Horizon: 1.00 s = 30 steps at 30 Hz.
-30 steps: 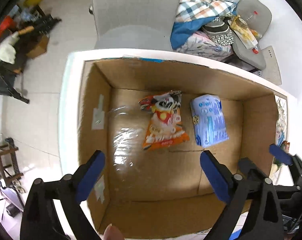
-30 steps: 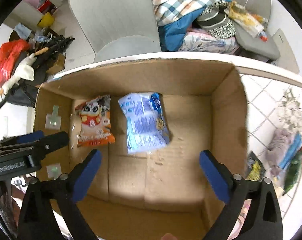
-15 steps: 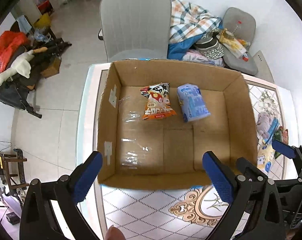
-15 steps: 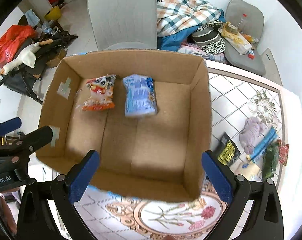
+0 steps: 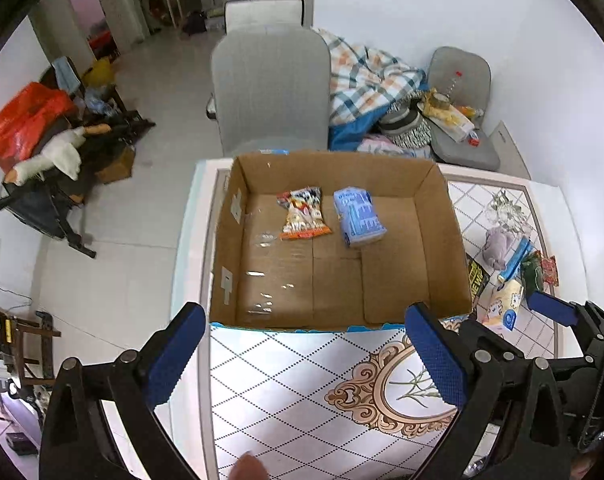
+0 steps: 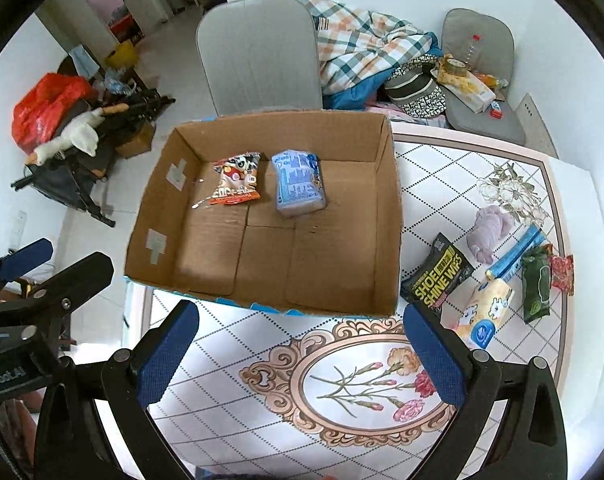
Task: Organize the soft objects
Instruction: 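Grasp the lavender cloth with left tool while right tool grasps the green bag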
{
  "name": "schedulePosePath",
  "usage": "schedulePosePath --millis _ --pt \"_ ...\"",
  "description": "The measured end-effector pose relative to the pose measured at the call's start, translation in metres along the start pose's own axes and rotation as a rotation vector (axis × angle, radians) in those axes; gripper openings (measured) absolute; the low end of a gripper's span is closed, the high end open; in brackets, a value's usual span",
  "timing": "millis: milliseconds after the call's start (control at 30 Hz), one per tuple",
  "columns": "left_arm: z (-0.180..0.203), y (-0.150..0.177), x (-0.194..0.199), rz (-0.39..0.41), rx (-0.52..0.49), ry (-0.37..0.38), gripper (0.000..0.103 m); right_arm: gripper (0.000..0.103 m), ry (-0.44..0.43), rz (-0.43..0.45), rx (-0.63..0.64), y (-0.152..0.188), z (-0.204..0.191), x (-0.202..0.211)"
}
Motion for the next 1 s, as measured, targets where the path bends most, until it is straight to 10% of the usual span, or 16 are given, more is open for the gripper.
schedulePosePath --millis 300,600,800,1000 --pt "0.054 -0.003 0.018 0.063 -0.070 0.031 0.102 0.103 -0.087 0.029 -0.110 0.021 0.072 0.025" --pt "0.175 -0.031 -0.009 0.067 -0.191 0.049 0.102 0.103 -0.050 0.047 -0.330 0.049 0.234 0.031" --pt "0.277 -0.071 -0.082 -0.087 -0.326 0.055 0.102 0.103 0.013 -0.070 -0.430 0.039 0.351 -0.013" --pt "0.349 -0.104 -0.175 -0.294 -0.418 0.016 0.072 0.103 0.002 -0.229 -0.397 0.010 0.407 -0.095"
Point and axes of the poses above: each gripper's, at about its wrist camera, not at the fingertips, and x roughly against the way its jaws point, z to its right, y to its underside, the point moved 2 cm from there along -x, roughly the way its jaws point, and after that the axes turned 14 degrees about -z, right-handed, at the moved point
